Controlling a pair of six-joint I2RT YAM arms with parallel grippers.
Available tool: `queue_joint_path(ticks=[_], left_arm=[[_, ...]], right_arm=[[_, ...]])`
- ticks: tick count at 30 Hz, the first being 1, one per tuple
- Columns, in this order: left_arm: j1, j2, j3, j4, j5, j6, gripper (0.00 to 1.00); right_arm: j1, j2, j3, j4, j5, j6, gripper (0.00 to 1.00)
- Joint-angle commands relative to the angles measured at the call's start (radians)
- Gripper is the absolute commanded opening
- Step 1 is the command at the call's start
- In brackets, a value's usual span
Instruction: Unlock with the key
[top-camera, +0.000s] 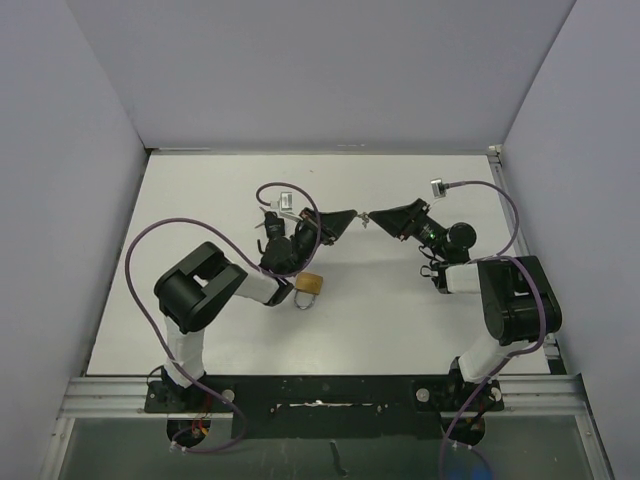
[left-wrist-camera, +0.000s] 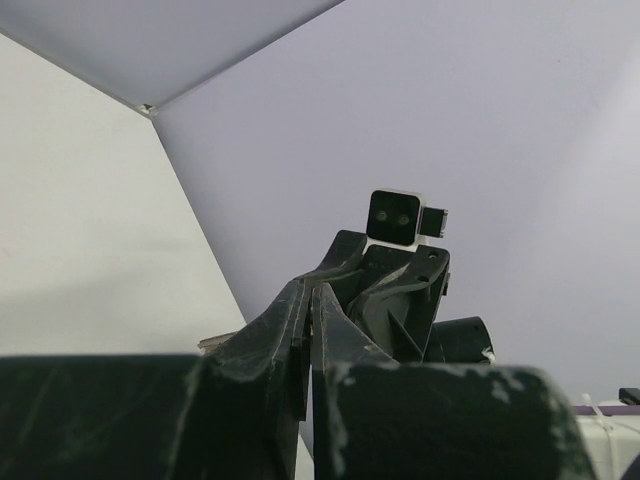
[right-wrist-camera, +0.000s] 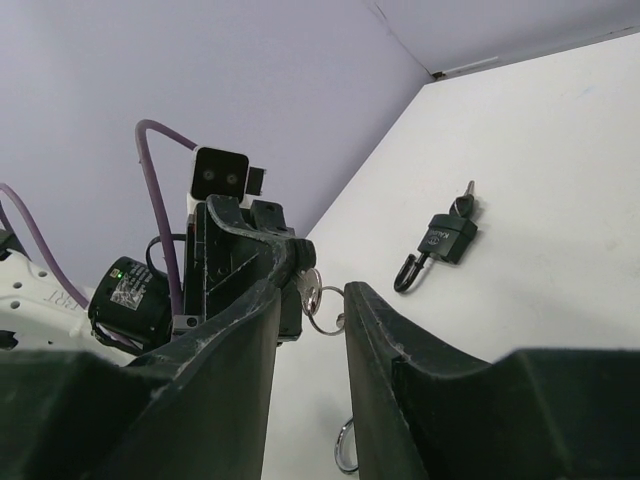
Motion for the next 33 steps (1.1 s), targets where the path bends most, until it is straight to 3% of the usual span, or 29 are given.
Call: queue_joint_path(ticks=[1,24,33], left_arm=[[-0.009,0.031,0.067,0.071,-0.013,-0.053,0.00],[-0.032,0.091,0.139,0.072,-0.001,-0.136,0.00],[-0.044,0.112,0.164,0.072,-0.003,-0.152,0.00]], right_arm=[[-0.013,0.003,0.043,0.075,0.023,0.040,0.32],[-0.034,0.034,0.062,0.076,0.028,0.091,0.25],[-0.035,0.036,0.063,0.075,0.026,0.102,0.17]])
